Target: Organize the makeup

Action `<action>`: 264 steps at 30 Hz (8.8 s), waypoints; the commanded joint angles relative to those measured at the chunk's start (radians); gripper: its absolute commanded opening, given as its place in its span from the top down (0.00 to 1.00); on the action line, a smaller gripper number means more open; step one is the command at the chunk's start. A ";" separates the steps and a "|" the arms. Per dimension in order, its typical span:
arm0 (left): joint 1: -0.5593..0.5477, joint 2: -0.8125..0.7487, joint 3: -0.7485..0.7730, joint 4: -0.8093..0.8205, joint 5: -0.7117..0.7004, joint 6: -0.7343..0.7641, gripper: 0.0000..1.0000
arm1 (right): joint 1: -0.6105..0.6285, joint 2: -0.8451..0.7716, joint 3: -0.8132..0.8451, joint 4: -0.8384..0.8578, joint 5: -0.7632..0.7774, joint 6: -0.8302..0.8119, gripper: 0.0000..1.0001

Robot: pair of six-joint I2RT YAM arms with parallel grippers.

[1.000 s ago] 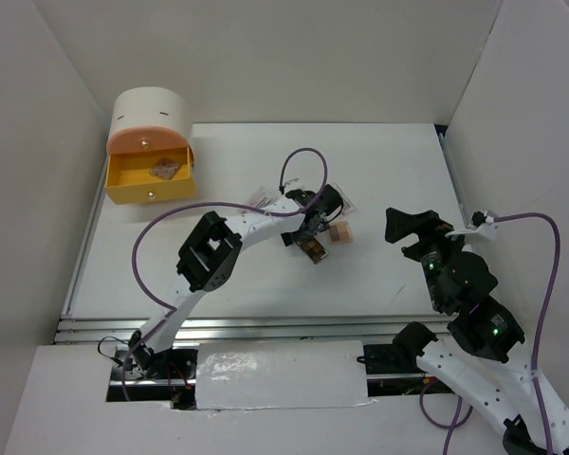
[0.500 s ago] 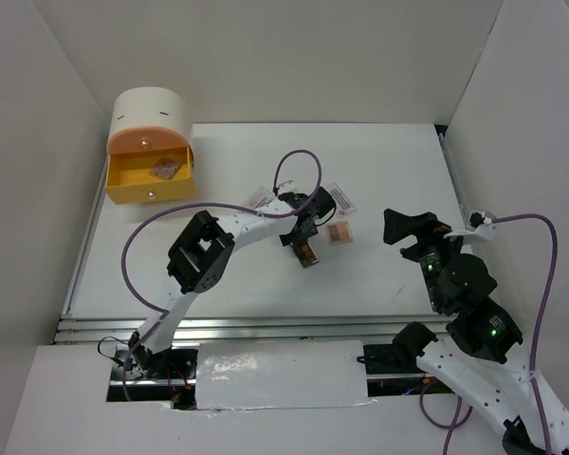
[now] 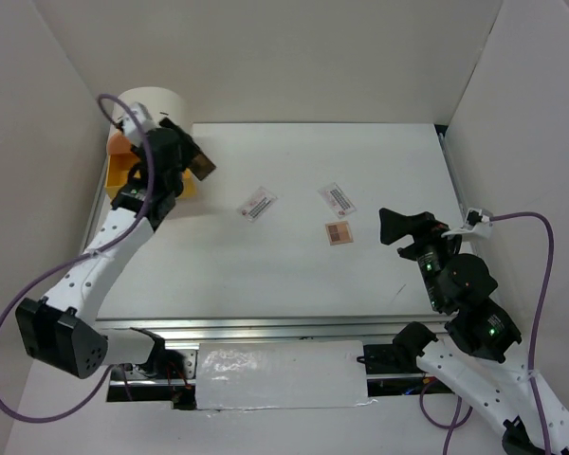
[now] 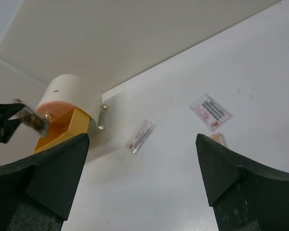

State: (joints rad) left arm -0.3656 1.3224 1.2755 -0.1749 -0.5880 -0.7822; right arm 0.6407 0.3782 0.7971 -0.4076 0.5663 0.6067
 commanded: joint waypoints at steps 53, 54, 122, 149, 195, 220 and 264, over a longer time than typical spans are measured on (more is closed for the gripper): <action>-0.435 0.858 0.729 -0.415 0.189 -0.152 0.01 | -0.214 0.234 0.117 -0.103 0.199 0.136 0.00; -0.449 0.898 0.783 -0.460 0.189 -0.146 0.01 | -0.216 0.228 0.119 -0.120 0.223 0.149 0.00; -0.481 0.541 0.157 -0.385 -0.029 -0.132 0.55 | -0.225 -0.051 -0.068 0.032 -0.111 0.039 0.00; -0.590 0.813 0.311 -0.472 0.097 -0.184 0.00 | -0.225 -0.038 -0.075 0.046 -0.111 0.021 0.00; 0.306 0.239 0.015 0.402 0.090 0.600 0.45 | -0.226 -0.021 -0.118 0.118 -0.215 -0.004 0.00; 0.310 0.106 0.154 -0.425 -0.207 -0.162 0.01 | -0.225 -0.010 -0.144 0.158 -0.218 -0.007 0.00; 0.513 0.376 -0.116 0.314 0.243 -0.200 0.53 | -0.227 -0.002 -0.185 0.207 -0.263 -0.004 0.00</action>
State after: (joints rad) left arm 0.1413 1.6611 1.0943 0.0280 -0.3584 -1.0153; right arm 0.4187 0.3706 0.6155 -0.2539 0.3183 0.6113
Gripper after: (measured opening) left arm 0.470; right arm 0.998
